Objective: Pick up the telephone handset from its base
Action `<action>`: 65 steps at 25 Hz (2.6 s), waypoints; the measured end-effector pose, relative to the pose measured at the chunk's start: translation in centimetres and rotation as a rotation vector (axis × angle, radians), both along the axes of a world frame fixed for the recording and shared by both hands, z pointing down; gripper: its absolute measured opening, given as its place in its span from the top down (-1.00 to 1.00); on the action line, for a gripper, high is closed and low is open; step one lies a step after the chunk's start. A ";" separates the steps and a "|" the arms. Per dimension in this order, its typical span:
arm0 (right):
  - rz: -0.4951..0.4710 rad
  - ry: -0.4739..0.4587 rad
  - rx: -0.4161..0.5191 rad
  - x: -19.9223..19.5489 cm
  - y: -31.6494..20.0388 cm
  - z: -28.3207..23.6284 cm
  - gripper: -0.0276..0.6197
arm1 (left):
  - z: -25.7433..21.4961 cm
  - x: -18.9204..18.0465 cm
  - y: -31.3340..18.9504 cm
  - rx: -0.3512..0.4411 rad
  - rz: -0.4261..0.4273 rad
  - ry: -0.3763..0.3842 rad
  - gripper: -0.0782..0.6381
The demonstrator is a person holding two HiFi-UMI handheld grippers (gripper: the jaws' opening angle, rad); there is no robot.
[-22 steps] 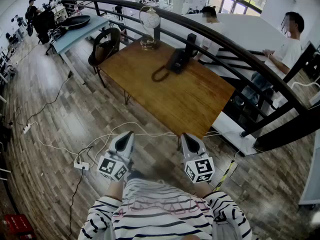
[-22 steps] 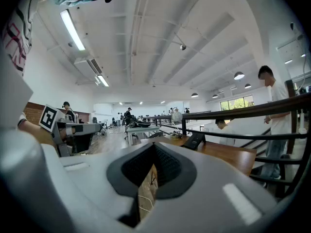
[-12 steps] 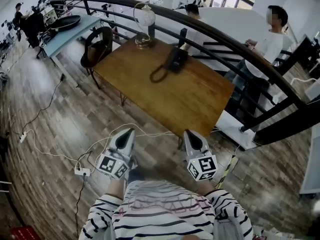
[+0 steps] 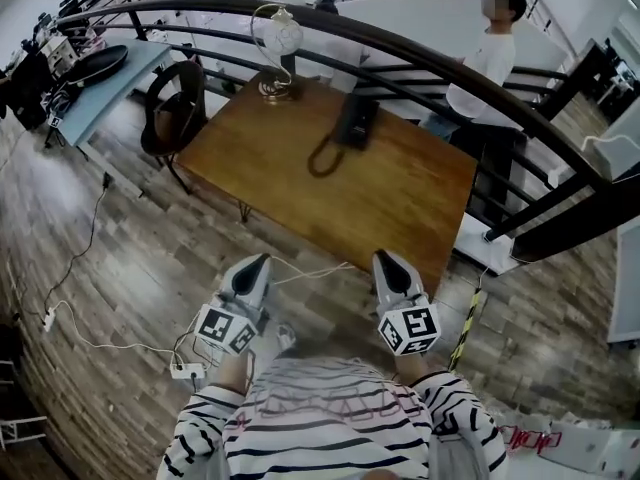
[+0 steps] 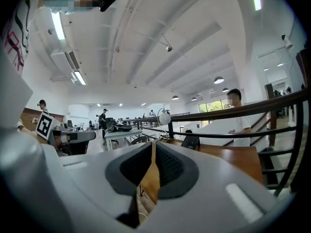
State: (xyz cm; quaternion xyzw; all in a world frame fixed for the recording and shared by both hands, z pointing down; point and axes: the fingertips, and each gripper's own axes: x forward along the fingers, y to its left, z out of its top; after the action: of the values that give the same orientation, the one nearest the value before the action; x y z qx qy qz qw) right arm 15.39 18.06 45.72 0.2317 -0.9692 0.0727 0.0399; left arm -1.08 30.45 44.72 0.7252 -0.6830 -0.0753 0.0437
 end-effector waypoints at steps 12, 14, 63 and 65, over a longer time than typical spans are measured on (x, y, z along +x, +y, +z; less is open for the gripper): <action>0.164 -0.029 -0.022 -9.1 -1.0 0.2 0.84 | 0.4 -10.4 -3.1 -0.032 0.177 0.006 0.77; 0.184 -0.025 -0.024 -9.9 -1.0 0.4 0.79 | 0.6 -11.4 -3.7 -0.027 0.206 0.011 0.77; 0.275 0.046 -0.026 -17.5 -35.7 3.4 0.37 | 1.8 -17.9 -46.5 -0.185 0.514 0.001 0.25; 0.285 0.059 -0.026 -18.7 -36.6 3.7 0.37 | 2.1 -18.4 -48.0 -0.199 0.547 0.009 0.25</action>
State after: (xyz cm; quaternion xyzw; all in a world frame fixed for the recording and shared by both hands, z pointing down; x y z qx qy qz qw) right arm -3.31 -18.55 49.41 0.3686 -0.9239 0.0832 0.0604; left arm -19.47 -17.58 46.82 0.8743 -0.4658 0.0035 0.1361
